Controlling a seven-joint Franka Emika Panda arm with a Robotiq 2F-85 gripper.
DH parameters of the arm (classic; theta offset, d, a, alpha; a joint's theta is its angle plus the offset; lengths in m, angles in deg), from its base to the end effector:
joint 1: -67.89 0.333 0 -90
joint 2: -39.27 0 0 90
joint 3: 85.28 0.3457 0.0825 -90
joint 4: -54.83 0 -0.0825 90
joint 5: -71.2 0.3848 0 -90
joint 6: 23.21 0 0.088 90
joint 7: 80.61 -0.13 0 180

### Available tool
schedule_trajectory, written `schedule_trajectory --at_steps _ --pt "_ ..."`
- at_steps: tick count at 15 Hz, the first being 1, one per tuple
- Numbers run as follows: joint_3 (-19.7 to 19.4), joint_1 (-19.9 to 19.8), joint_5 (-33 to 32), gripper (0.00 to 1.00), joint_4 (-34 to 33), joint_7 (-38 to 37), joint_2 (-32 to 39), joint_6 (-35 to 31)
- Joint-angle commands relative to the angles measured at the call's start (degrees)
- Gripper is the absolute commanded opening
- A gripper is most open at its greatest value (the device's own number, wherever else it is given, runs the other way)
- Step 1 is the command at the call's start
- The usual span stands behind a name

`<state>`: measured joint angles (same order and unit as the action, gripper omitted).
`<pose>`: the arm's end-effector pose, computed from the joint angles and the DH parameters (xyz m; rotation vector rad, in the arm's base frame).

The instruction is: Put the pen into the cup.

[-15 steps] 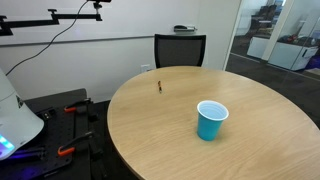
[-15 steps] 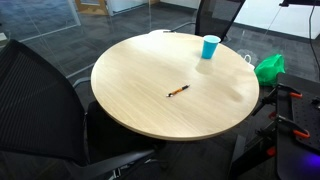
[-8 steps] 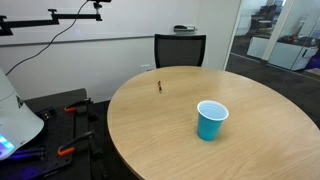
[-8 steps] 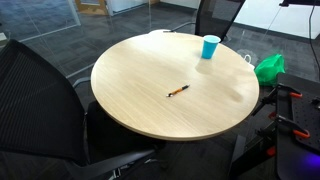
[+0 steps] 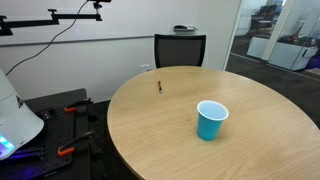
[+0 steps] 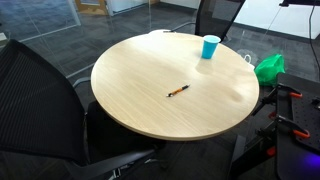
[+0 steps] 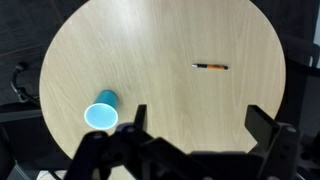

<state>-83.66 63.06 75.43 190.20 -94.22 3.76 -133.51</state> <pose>0.3697 -0.0121 0.5658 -3.0207 0.4822 -0.2708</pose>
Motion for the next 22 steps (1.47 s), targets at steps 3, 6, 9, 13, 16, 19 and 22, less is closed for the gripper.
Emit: schedule_trajectory --at_steps 3,6,9,13,16,19,22 --pt "4.81 1.86 7.95 1.00 -0.75 -12.86 9.16 -12.41" --pt "6.99 2.35 8.86 1.00 -1.01 -18.02 14.90 -18.56" --pt "8.40 2.70 7.61 1.00 -1.67 -23.86 20.79 -22.93" --pt "6.92 4.05 7.05 1.00 -0.20 -21.86 20.75 -21.98" --pt "6.68 4.00 7.07 1.00 -0.22 -21.82 20.04 -21.97" --pt "6.93 4.06 7.59 1.00 1.02 -22.78 19.26 -24.19" --pt "8.44 3.98 8.18 1.00 4.38 -29.20 19.26 -32.13"
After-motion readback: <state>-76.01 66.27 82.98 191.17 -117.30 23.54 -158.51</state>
